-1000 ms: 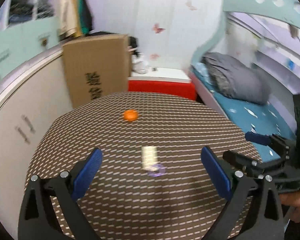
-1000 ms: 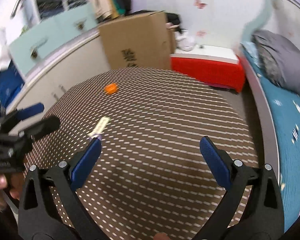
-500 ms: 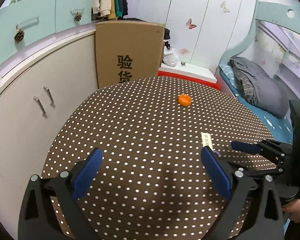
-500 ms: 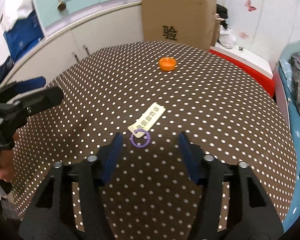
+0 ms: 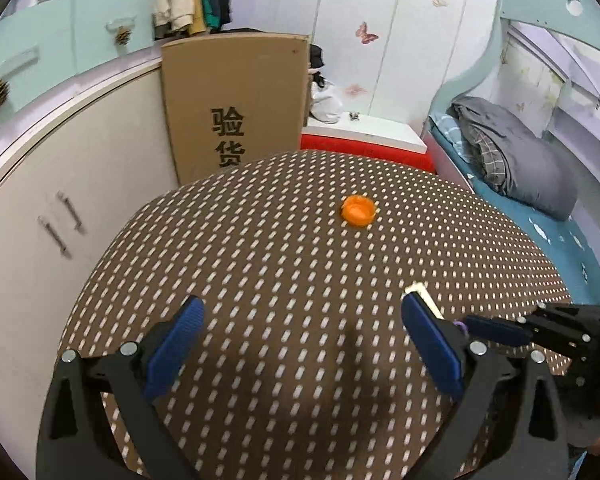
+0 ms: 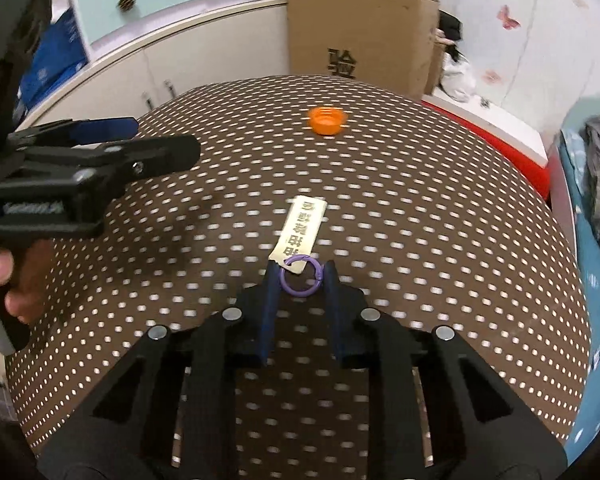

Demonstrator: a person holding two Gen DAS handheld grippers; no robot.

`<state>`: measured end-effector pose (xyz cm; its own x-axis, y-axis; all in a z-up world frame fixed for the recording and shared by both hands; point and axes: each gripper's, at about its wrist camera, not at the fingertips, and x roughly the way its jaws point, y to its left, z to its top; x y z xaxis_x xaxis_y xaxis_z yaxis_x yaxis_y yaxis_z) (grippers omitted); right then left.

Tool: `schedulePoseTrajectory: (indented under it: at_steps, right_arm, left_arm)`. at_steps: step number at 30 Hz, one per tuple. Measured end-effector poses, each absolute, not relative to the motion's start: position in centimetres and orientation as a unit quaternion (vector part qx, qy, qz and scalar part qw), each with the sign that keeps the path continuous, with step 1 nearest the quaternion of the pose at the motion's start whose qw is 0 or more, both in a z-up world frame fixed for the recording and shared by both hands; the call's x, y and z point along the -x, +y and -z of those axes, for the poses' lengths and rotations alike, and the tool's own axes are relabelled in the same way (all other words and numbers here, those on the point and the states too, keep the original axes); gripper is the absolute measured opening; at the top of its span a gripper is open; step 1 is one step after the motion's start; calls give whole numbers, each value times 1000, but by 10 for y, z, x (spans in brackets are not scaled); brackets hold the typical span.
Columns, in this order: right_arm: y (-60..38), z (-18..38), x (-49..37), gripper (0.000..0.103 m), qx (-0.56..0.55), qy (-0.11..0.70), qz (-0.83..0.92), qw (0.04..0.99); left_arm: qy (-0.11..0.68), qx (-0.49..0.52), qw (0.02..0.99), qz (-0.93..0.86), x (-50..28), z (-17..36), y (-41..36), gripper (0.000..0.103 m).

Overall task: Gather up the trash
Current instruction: 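Grasp the orange bottle cap with the left tool while the right grasps the tag with purple ring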

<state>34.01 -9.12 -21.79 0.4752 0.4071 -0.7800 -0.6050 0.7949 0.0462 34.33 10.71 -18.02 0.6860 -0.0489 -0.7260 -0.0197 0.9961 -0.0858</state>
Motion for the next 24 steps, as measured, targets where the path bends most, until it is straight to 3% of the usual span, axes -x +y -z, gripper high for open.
schedulePoseTrajectory:
  at_steps: [12, 14, 16, 18, 24]
  right_arm:
    - [-172, 211, -376, 22, 23, 419, -237, 876]
    - [-182, 210, -381, 22, 14, 418, -227, 879]
    - [-194, 208, -385, 22, -1, 416, -218, 883]
    - [-205, 204, -386, 22, -11, 413, -208, 887]
    - [-230, 183, -376, 22, -30, 391, -194, 899]
  left_arm:
    - [428, -18, 903, 48, -438, 207, 58, 96]
    - [442, -9, 895, 59, -449, 211, 57, 79]
    - [435, -16, 898, 67, -452, 210, 55, 47]
    - [435, -14, 897, 76, -453, 209, 54, 29]
    - [421, 12, 901, 99, -427, 200, 51, 29]
